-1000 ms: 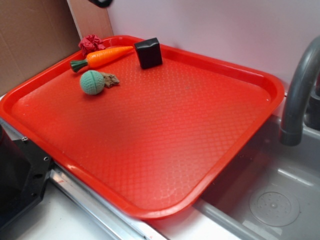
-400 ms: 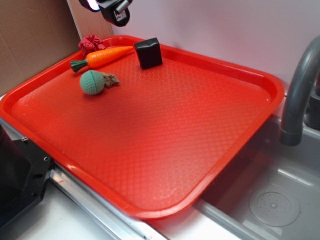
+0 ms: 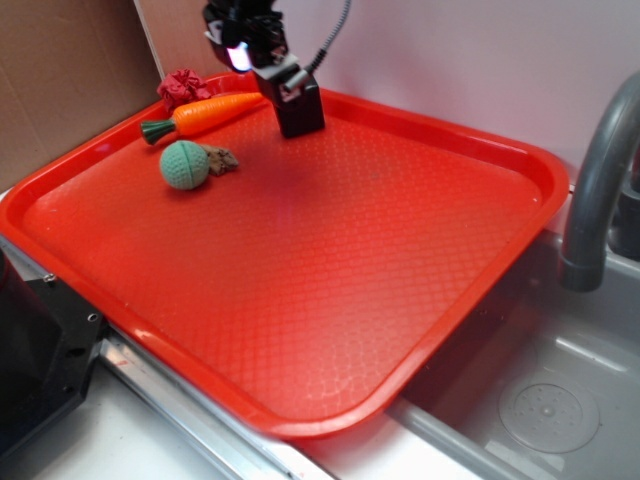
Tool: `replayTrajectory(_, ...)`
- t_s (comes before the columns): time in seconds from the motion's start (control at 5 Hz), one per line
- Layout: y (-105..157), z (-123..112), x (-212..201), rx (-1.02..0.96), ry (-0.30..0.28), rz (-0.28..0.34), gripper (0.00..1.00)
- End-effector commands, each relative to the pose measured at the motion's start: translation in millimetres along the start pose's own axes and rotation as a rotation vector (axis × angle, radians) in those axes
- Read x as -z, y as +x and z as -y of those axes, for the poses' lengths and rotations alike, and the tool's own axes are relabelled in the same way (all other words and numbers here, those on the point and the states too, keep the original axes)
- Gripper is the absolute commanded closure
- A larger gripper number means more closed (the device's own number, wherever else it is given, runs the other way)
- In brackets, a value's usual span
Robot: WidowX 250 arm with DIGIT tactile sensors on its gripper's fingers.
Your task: Grab the black box.
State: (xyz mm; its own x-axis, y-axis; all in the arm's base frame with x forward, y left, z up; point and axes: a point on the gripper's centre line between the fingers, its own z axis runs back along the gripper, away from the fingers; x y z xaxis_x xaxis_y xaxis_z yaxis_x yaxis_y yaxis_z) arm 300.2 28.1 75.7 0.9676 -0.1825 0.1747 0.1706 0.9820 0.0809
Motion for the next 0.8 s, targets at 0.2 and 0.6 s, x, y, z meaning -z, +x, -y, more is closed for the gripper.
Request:
replayTrajectory(0.2,26.3,-10.5,4.3,0.100,0.000,0.155,0.00)
replayTrajectory(0.6,6.9,-19.9,-33.0,0.082,0.002,0.223,0.00)
